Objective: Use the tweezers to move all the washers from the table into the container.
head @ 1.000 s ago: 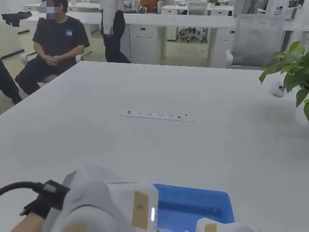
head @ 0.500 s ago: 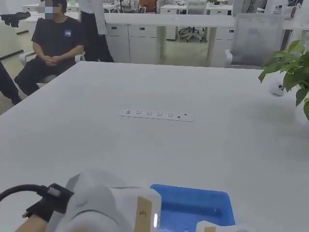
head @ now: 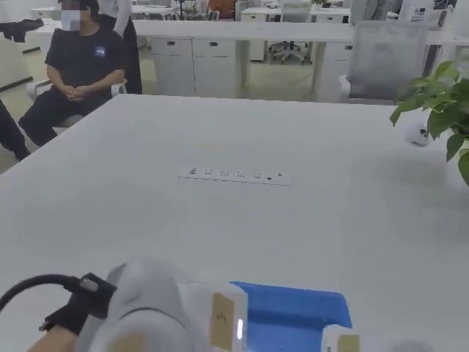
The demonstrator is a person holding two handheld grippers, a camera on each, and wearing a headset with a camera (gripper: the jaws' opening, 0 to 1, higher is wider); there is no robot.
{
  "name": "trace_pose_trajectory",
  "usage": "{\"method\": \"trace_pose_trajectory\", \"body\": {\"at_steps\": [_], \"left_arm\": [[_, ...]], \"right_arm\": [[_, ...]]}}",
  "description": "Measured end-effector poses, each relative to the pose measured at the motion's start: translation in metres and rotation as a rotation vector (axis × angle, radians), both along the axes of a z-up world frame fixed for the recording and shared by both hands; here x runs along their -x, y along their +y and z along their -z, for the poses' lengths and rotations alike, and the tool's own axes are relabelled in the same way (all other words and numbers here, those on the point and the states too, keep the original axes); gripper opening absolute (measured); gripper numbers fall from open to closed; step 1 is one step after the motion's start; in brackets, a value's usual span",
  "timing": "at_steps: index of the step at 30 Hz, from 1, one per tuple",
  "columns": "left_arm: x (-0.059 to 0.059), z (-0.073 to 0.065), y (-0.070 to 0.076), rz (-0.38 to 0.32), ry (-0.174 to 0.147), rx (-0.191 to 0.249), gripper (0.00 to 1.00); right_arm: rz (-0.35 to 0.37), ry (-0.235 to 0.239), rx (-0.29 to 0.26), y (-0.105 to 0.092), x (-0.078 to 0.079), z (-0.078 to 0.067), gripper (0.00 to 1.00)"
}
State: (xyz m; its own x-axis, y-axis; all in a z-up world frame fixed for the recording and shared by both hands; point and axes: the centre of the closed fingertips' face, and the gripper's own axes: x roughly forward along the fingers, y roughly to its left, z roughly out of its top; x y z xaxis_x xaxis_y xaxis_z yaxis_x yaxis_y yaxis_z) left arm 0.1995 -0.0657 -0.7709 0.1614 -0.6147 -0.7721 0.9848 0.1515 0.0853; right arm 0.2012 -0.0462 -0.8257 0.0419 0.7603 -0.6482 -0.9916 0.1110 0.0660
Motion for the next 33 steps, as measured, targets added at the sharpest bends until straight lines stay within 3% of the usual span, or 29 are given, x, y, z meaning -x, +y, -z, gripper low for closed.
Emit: {"method": "trace_pose_trajectory", "body": {"at_steps": [1,3,5,7,12,14,17,21,26,33], "left_arm": [[-0.002,0.001,0.001,-0.004,-0.003,-0.003,0.0],[-0.001,0.003,0.002,-0.002,0.012,-0.002,0.0],[-0.001,0.004,0.002,-0.009,0.013,0.0,0.0],[-0.001,0.005,0.003,-0.023,0.019,0.012,0.0],[-0.003,0.004,0.008,-0.104,0.039,0.059,0.0],[-0.001,0.002,0.01,-0.152,0.066,0.107,0.02],[-0.001,0.0,0.015,-0.245,0.093,0.194,0.1],[0.002,0.001,0.024,-0.354,0.121,0.277,0.24],[0.007,0.007,0.034,-0.423,0.104,0.297,0.35],[0.008,0.007,0.044,-0.564,0.082,0.398,0.49]], "right_arm": [[0.013,0.012,0.021,-0.003,0.0,0.004,0.06],[0.022,0.017,0.005,0.0,0.0,0.003,0.05],[0.011,-0.002,0.006,0.001,0.0,0.004,0.04],[0.025,0.024,0.005,0.001,-0.001,0.004,0.04],[0.062,0.055,0.001,0.0,-0.003,0.004,0.03],[0.084,0.071,-0.004,-0.002,-0.006,0.004,0.03],[0.162,0.145,-0.051,-0.003,-0.011,0.003,0.03],[0.213,0.188,-0.098,-0.007,-0.017,0.003,0.02],[0.289,0.299,-0.185,-0.008,-0.018,0.003,0.02],[0.373,0.409,-0.323,-0.012,-0.024,-0.012,0.02]]}}
